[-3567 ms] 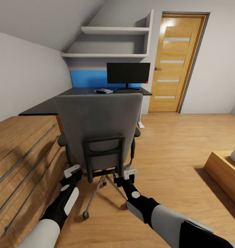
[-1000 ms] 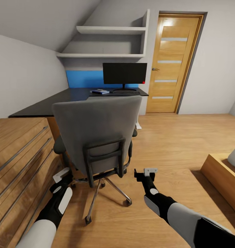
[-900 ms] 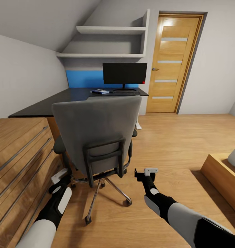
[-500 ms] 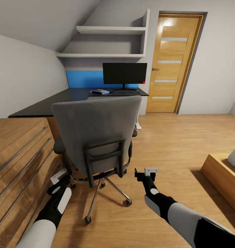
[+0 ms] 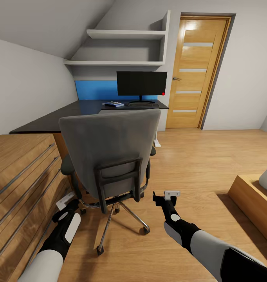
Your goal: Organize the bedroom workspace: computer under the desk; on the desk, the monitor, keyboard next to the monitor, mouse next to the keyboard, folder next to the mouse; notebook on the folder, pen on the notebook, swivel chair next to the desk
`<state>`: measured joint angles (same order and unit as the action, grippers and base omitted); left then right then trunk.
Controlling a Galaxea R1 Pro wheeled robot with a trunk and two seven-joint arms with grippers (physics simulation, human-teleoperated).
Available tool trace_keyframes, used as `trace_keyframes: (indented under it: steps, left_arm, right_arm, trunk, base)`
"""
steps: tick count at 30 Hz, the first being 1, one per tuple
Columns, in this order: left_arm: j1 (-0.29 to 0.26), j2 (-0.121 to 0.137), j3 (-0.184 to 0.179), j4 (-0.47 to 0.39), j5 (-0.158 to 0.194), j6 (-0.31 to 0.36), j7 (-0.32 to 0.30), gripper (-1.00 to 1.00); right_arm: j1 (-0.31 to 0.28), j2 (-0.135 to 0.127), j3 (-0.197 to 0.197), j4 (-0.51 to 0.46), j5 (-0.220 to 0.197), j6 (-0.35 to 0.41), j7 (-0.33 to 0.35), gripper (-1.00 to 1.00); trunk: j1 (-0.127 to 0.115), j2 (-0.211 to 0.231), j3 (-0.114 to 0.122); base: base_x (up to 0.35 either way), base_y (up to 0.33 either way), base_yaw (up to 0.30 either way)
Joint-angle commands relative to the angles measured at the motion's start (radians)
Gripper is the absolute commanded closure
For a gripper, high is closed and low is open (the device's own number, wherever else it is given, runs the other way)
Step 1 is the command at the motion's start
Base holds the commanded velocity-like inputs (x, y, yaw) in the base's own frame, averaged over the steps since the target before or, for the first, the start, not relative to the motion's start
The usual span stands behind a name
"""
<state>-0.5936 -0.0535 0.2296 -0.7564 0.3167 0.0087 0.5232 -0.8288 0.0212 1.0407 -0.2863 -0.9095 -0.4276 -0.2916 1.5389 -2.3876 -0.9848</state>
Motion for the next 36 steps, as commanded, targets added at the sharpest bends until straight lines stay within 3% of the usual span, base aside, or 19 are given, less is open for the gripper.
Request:
trace_keyframes:
  steps: [1,10,36]
  left_arm:
    - [-0.001,-0.001,0.005,-0.002,0.007,0.001,0.006,-1.0]
    - [-0.001,-0.001,0.03,-0.003,0.007,0.001,0.031,-1.0]
    - [0.0,0.0,0.039,-0.012,0.008,-0.001,0.034,-1.0]
  right_arm:
    - [-0.001,0.0,0.009,0.0,-0.006,-0.003,-0.006,-1.0]
    - [-0.001,0.0,0.009,-0.001,-0.006,-0.003,-0.006,-1.0]
    - [-0.001,0.0,0.009,-0.004,-0.006,-0.003,-0.006,-1.0]
  trunk:
    - [0.0,0.0,-0.001]
    - [0.0,0.0,-0.001]
    - [0.0,0.0,-0.001]
  base:
    - [0.0,0.0,0.0]
    - [0.0,0.0,0.0]
    - [0.082,0.029,-0.001]
